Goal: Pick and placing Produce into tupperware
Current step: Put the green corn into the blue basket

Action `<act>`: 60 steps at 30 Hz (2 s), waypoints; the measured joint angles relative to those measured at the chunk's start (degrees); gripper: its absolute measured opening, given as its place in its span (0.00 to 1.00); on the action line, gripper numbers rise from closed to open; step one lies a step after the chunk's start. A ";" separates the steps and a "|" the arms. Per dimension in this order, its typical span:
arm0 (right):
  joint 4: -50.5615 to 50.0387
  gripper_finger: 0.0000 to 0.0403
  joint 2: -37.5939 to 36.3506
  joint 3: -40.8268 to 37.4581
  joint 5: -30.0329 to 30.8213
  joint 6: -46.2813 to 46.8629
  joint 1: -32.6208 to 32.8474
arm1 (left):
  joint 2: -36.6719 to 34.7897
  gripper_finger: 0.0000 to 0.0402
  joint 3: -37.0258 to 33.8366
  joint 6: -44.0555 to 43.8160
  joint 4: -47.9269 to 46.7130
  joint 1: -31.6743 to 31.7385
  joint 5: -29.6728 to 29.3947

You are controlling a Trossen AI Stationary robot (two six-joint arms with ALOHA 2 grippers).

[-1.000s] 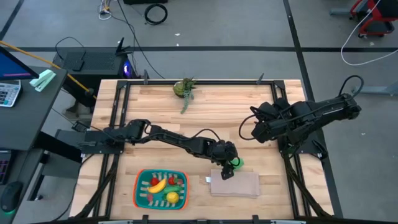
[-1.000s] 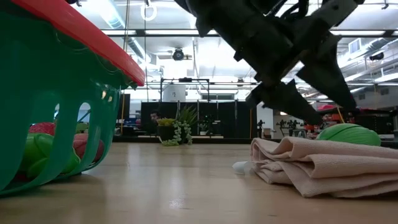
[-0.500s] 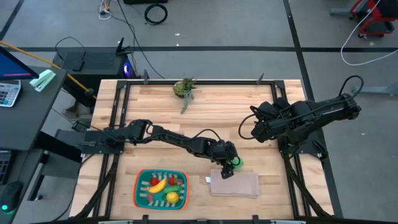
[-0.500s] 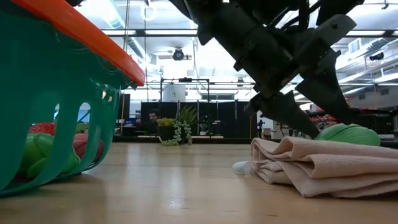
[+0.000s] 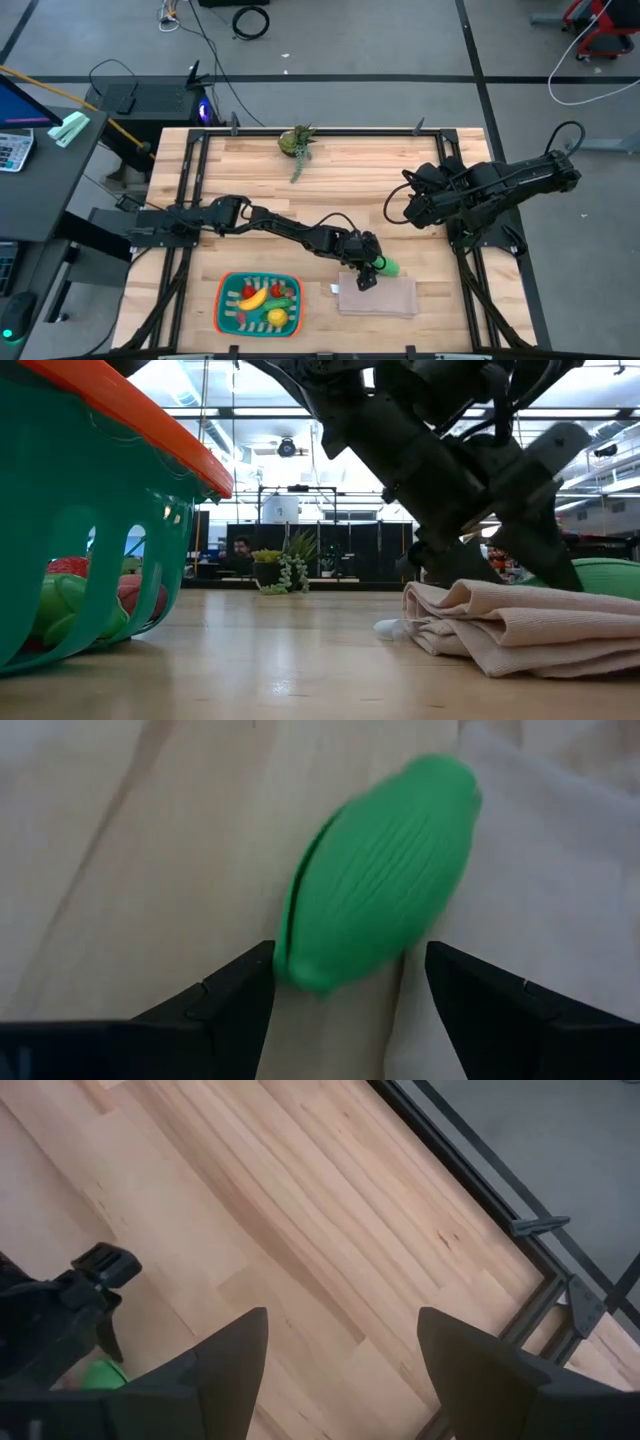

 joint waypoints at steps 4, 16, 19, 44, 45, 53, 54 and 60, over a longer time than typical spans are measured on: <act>-0.01 0.66 0.00 0.00 0.36 0.00 0.00 | 0.31 0.66 0.08 0.28 0.83 0.15 -0.04; 0.01 0.66 0.02 0.00 0.55 -1.38 0.00 | 0.37 0.64 0.01 0.74 4.32 0.52 -0.06; 0.01 0.66 0.00 0.00 0.55 -1.40 0.00 | 0.37 0.64 0.01 0.75 4.37 0.52 -0.06; 6.39 0.52 0.04 -18.11 -31.59 19.67 11.92 | 0.37 0.63 0.01 0.92 4.71 0.57 -0.04; 8.91 0.50 0.04 -19.56 -32.59 20.68 12.59 | 0.37 0.63 0.01 0.92 4.71 0.59 -0.06; 32.79 0.33 0.72 -29.75 -37.34 22.24 14.03 | 0.37 0.63 0.01 0.82 4.90 0.61 -0.04; 32.91 0.31 1.06 -30.64 -37.34 23.08 14.02 | 0.37 0.63 0.01 0.75 5.08 0.63 -0.06; 37.30 0.14 1.66 -35.35 -37.90 24.24 14.01 | 0.37 0.63 0.01 0.74 5.22 0.63 -0.06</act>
